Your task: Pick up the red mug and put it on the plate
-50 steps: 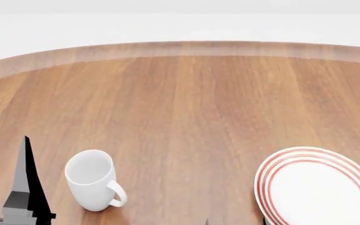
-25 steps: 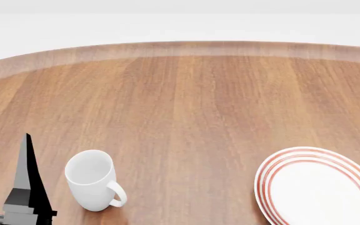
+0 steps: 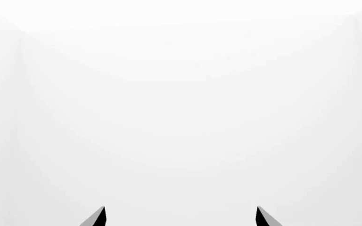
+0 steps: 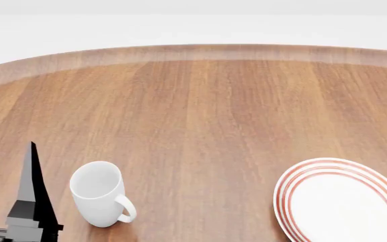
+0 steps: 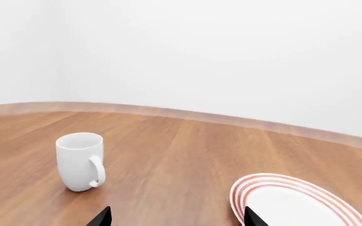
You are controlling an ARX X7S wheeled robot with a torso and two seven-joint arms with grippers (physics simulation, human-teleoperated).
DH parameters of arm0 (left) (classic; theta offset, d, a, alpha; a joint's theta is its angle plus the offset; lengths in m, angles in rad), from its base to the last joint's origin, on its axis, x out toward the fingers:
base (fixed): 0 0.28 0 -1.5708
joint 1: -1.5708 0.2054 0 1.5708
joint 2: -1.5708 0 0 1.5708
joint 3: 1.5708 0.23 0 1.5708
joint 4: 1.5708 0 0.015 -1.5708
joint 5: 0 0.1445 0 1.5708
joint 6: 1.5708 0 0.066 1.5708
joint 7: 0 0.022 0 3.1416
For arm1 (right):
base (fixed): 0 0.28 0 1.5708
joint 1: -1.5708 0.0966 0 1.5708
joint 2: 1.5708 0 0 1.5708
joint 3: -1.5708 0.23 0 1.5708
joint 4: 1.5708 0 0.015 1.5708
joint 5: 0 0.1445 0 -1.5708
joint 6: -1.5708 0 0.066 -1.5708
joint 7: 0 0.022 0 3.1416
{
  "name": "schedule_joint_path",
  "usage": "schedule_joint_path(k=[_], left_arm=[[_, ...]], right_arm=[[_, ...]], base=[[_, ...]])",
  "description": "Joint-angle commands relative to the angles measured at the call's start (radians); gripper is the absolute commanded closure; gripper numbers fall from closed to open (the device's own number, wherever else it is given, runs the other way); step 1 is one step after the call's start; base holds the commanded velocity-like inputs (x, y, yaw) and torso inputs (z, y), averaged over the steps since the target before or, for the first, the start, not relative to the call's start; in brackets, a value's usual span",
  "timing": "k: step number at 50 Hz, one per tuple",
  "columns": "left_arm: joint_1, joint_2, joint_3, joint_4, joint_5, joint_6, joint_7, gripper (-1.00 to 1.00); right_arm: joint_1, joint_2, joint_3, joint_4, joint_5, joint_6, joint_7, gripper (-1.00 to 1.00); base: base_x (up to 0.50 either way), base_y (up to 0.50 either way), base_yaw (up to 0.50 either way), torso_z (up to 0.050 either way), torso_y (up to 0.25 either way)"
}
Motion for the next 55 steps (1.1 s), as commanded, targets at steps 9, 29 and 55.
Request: schedule_joint_path(k=[9, 29, 55], left_arm=[[-0.012, -0.003, 0.007, -0.01, -0.004, -0.003, -0.002, -1.0], [-0.006, -0.015, 0.001, 0.01, -0.014, -0.007, -0.008, -1.0], [0.002, -0.024, 0.006, 0.025, -0.015, -0.008, -0.017, -1.0]], right_arm=[[-0.026, -0.022, -0.03, 0.221, 0.017, -0.233, -0.029, -1.0], [0.004, -0.059, -0.073, 0.355, 0.024, -0.281, -0.049, -1.0], [0.022, -0.077, -0.106, 0.431, 0.025, -0.303, -0.061, -1.0]], base=[[0.0, 0.0, 0.0, 0.0, 0.0], [0.0, 0.0, 0.0, 0.0, 0.0], [0.0, 0.0, 0.0, 0.0, 0.0]])
